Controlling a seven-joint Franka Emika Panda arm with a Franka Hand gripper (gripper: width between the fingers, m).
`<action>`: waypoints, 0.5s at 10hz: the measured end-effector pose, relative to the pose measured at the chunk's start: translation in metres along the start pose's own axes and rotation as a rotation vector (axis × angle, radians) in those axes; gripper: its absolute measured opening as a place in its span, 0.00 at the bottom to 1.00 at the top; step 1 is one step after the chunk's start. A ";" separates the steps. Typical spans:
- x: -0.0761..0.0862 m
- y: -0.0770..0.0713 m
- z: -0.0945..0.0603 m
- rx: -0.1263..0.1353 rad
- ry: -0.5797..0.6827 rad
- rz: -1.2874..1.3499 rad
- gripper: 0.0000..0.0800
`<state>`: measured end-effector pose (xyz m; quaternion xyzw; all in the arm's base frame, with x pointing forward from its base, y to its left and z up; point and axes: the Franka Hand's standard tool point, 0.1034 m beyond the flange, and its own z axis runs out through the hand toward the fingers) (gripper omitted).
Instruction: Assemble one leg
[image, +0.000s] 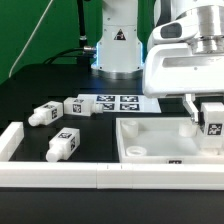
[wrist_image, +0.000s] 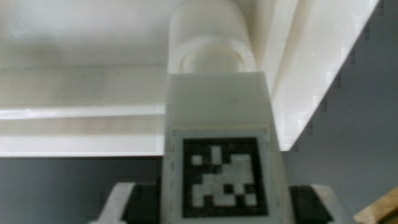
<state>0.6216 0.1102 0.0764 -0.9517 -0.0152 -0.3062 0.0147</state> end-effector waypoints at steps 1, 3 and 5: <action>-0.001 0.000 -0.001 0.000 0.021 0.001 0.36; -0.001 0.000 0.000 -0.003 0.016 0.013 0.36; -0.001 0.000 0.000 -0.003 -0.003 0.012 0.36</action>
Offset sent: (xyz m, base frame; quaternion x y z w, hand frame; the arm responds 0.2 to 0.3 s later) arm -0.0050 -0.0045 -0.0060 -0.0063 -0.0025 0.0117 0.9999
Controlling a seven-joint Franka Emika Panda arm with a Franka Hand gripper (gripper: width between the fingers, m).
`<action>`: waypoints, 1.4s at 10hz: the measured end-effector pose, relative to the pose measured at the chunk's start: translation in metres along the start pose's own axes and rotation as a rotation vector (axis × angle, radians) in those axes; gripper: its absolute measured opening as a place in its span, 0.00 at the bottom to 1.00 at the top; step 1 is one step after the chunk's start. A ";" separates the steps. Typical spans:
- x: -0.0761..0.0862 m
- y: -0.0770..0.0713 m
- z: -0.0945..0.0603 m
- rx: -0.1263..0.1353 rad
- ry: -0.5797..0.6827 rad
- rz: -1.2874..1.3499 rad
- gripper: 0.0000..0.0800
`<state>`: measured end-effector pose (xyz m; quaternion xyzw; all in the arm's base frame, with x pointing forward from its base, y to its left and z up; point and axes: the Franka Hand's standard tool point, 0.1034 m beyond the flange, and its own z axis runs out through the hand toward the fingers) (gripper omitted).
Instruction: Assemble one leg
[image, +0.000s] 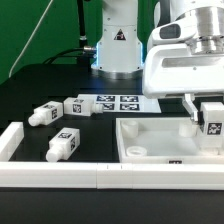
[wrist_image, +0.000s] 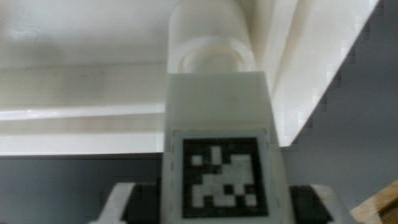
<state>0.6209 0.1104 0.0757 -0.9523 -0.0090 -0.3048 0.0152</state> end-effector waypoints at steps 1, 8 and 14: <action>-0.003 0.000 0.001 0.000 -0.015 -0.001 0.49; 0.023 -0.015 -0.005 0.024 -0.186 0.032 0.81; -0.008 -0.006 0.003 0.014 -0.534 0.074 0.81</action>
Offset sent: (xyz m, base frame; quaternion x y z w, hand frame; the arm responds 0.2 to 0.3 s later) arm 0.0070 -0.0058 0.0101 -0.0450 -0.0654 0.0078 0.9968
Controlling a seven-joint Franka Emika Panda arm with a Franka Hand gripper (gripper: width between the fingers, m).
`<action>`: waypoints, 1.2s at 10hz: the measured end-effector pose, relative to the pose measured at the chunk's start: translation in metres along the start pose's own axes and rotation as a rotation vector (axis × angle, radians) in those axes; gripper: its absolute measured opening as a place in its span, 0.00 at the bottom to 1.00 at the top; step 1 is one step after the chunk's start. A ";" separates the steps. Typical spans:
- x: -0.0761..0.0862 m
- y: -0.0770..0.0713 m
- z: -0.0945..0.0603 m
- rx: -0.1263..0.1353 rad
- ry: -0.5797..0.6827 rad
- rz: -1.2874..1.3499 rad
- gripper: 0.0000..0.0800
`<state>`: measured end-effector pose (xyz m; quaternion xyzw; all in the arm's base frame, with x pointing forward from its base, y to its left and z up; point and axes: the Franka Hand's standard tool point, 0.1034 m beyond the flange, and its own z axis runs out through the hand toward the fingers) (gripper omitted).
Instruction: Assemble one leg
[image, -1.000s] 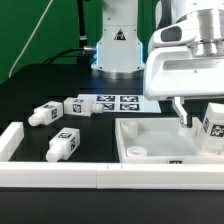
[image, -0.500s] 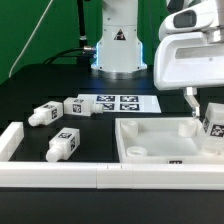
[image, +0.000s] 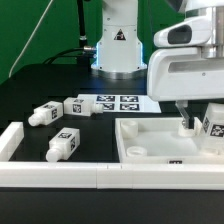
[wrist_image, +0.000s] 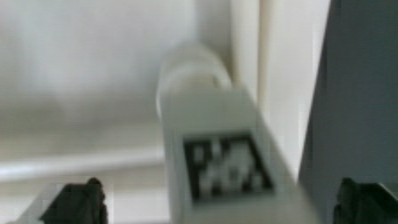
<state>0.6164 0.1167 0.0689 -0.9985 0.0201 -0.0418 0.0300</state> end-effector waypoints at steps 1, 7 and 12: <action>-0.001 0.000 -0.002 -0.001 -0.065 0.011 0.77; 0.001 0.001 -0.001 -0.006 -0.072 0.172 0.35; 0.001 -0.004 0.001 0.012 -0.006 0.700 0.35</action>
Offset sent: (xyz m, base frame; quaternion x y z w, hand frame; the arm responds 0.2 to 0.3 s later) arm 0.0000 0.0000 0.0000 0.0000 0.0000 0.0000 1.0000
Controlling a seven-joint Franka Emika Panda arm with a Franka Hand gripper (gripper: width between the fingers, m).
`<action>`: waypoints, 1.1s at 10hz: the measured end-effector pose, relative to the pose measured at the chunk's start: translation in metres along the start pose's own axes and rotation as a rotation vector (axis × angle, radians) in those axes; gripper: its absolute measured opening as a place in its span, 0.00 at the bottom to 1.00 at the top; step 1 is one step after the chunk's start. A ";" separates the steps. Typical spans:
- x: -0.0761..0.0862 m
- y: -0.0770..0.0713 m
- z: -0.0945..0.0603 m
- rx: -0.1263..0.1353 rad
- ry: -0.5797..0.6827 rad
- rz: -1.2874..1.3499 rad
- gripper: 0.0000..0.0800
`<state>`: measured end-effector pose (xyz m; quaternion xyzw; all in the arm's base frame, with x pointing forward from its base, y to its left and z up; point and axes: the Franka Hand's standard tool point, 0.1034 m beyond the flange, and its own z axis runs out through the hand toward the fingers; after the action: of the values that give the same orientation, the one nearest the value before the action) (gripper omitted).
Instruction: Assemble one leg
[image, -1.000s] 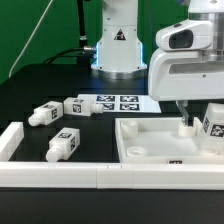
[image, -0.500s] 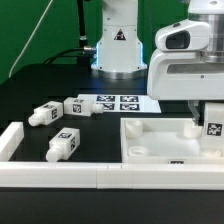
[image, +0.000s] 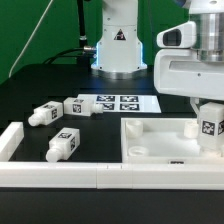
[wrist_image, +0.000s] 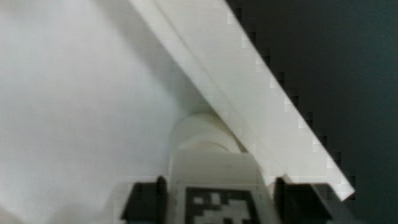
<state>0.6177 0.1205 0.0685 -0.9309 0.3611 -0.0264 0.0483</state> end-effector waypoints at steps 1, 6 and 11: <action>0.000 -0.001 0.000 0.012 -0.003 0.101 0.35; 0.002 -0.003 0.000 0.025 -0.016 0.245 0.60; 0.007 -0.005 -0.016 0.001 0.038 -0.357 0.81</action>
Offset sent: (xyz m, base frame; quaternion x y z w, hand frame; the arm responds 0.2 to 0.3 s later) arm 0.0000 0.0000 0.0000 0.0000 0.0000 0.1296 0.9916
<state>0.6246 0.1185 0.0846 -0.9796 0.1908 -0.0524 0.0363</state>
